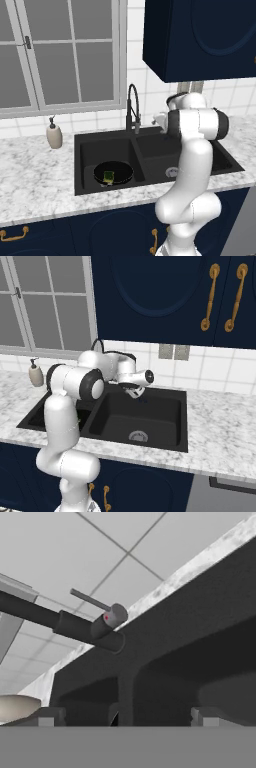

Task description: Pick the pan and sponge and place them into the sink. Then turn on the water.

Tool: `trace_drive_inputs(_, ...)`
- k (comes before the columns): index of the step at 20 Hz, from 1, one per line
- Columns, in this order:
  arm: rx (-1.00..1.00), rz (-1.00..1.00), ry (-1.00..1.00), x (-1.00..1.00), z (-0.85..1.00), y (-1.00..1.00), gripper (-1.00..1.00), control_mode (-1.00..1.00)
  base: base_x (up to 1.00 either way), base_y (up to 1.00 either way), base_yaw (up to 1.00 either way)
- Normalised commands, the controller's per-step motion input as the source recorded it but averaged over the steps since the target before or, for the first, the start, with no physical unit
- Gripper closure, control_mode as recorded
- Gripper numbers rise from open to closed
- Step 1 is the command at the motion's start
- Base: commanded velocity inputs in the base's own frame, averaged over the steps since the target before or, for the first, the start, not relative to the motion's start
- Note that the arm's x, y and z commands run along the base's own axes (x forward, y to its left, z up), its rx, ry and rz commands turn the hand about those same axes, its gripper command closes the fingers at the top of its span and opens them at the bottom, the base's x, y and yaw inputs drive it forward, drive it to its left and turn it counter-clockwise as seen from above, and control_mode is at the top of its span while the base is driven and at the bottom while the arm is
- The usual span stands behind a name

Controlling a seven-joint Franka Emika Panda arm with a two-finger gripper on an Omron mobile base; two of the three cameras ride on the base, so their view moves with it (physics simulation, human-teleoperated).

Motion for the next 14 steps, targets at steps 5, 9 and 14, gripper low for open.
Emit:
trace_drive_inputs(5, 0.02, 0.00, -0.01, 0.28, 0.00, 0.12, -1.00, -1.00, 0.00, 0.00, 0.00)
trace_drive_inputs(9, 0.00, 0.00, -0.01, 0.25, -0.02, 0.21, -1.00, -1.00, 0.00, 0.00, 0.00)
trace_drive_inputs(14, 0.00, 0.00, 0.00, 0.27, -0.08, 0.19, -1.00, -1.00, 0.00, 0.00, 0.00)
